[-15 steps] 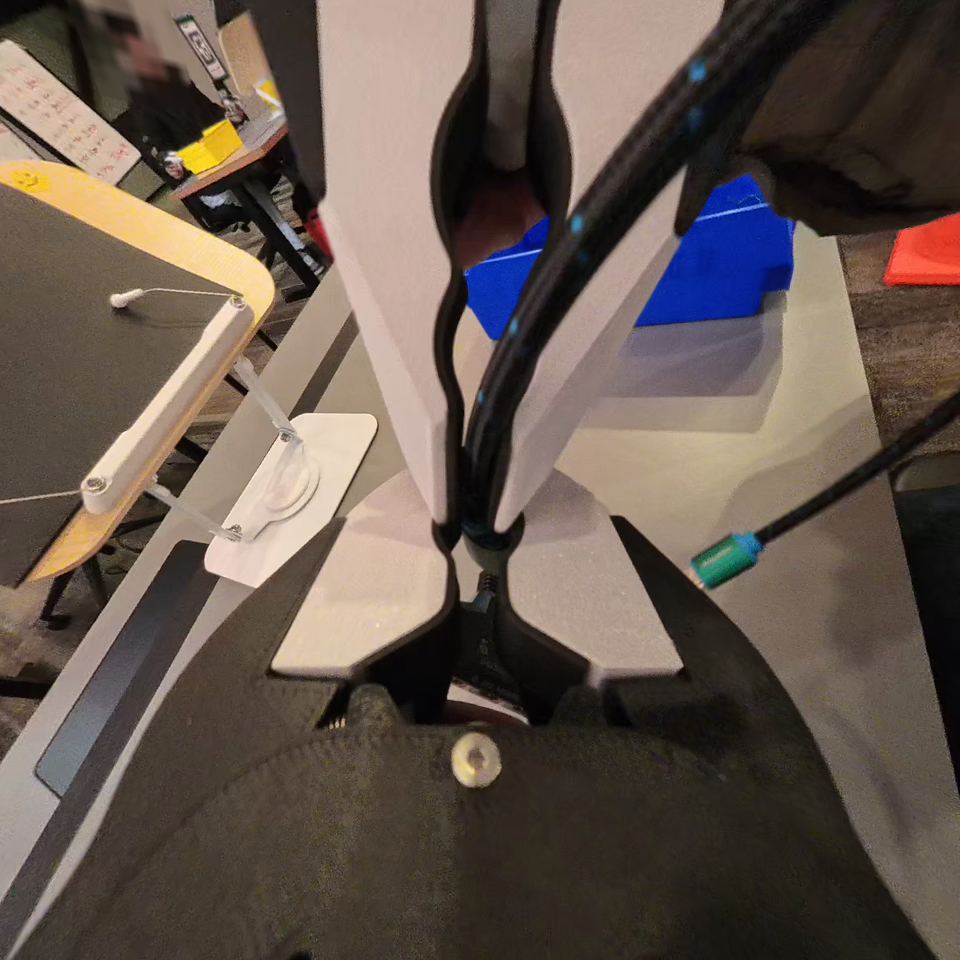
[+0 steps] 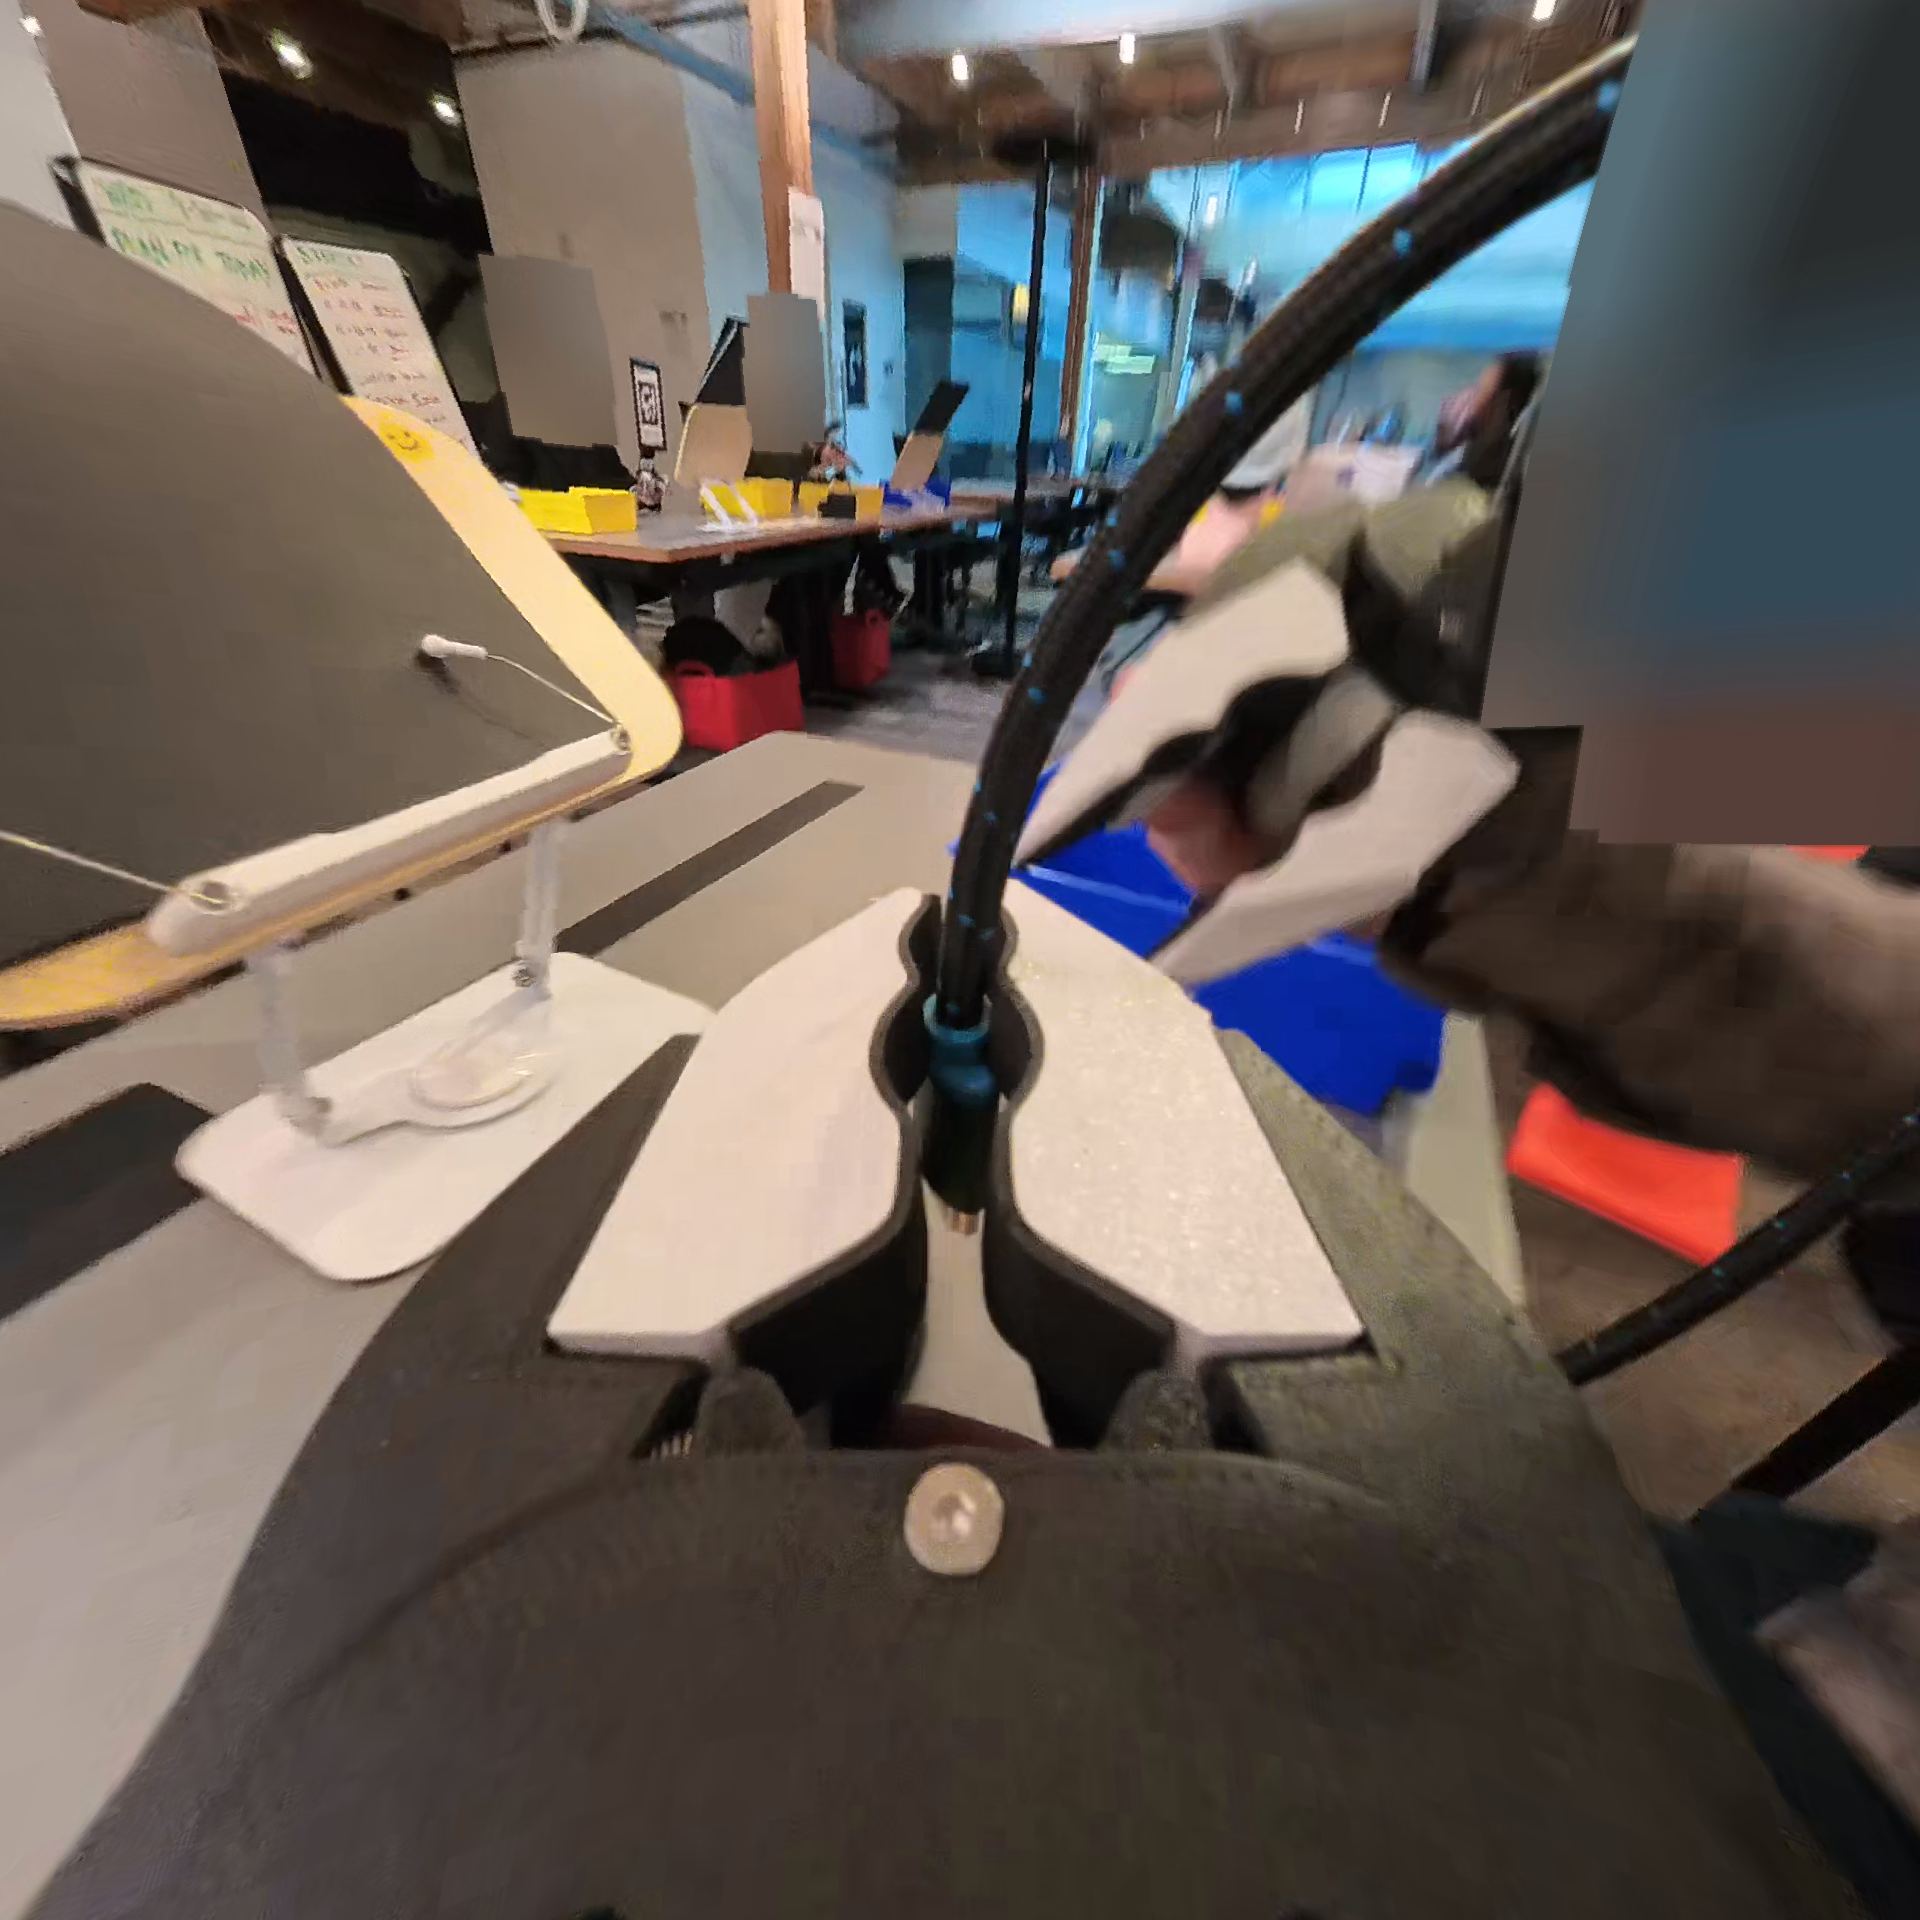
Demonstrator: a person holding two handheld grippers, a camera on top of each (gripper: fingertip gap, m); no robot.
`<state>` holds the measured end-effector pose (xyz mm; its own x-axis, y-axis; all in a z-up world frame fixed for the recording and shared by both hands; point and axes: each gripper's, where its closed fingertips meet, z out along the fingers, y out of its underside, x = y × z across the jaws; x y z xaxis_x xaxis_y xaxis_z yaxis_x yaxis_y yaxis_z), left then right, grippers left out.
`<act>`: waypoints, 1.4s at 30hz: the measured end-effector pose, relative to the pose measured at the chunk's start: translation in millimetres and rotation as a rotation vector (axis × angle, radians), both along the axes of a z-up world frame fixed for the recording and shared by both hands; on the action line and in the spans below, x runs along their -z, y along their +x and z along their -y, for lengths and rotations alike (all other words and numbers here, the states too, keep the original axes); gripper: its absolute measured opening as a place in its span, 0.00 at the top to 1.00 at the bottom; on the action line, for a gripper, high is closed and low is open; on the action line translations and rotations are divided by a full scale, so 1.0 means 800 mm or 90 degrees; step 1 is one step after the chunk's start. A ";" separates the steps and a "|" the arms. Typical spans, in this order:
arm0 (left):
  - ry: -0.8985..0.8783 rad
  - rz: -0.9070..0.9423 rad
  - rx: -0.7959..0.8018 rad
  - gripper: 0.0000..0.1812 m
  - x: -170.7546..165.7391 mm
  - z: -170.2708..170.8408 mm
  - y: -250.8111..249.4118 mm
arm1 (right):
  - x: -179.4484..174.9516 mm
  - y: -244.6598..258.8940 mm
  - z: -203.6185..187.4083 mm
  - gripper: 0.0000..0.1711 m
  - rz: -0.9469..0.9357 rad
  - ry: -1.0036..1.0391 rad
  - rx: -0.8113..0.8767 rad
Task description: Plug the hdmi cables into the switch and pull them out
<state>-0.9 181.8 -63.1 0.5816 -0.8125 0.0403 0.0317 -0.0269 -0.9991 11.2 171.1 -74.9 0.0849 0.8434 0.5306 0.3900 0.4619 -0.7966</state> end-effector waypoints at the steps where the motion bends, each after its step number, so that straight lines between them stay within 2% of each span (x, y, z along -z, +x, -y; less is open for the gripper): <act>1: -0.021 0.037 0.007 0.97 -0.004 0.000 0.000 | 0.004 -0.003 0.000 0.84 0.000 0.027 0.010; 7: -0.127 0.217 0.027 0.97 -0.019 -0.008 -0.009 | 0.016 -0.026 0.004 0.85 -0.015 0.152 0.053; 11: -0.140 0.261 0.047 0.97 -0.022 -0.008 -0.013 | 0.009 -0.036 0.008 0.88 -0.085 0.048 0.035; 13: -0.143 0.270 0.066 0.97 -0.024 -0.005 -0.011 | 0.010 -0.040 0.006 0.88 -0.087 0.048 0.037; 15: -0.160 0.289 0.077 0.97 -0.026 -0.004 -0.009 | 0.008 -0.042 0.001 0.86 -0.076 0.134 0.066; 20: -0.234 0.389 0.092 0.97 -0.030 -0.010 -0.014 | 0.005 -0.054 0.000 0.81 -0.011 0.490 0.143; 23: -0.259 0.426 0.094 0.97 -0.030 -0.011 -0.014 | -0.002 -0.058 0.002 0.82 -0.041 0.575 0.169; 25: -0.268 0.445 0.094 0.97 -0.032 -0.012 -0.017 | -0.005 -0.057 0.003 0.81 -0.054 0.592 0.178; 27: -0.269 0.445 0.091 0.97 -0.032 -0.012 -0.015 | -0.009 -0.057 0.004 0.89 -0.062 0.607 0.183; 30: -0.285 0.460 0.093 0.97 -0.030 -0.015 -0.016 | -0.004 -0.058 0.002 0.94 -0.047 0.602 0.173; 42: -0.270 0.416 0.098 0.95 -0.030 -0.012 -0.012 | -0.016 -0.042 0.001 0.99 -0.074 0.495 0.140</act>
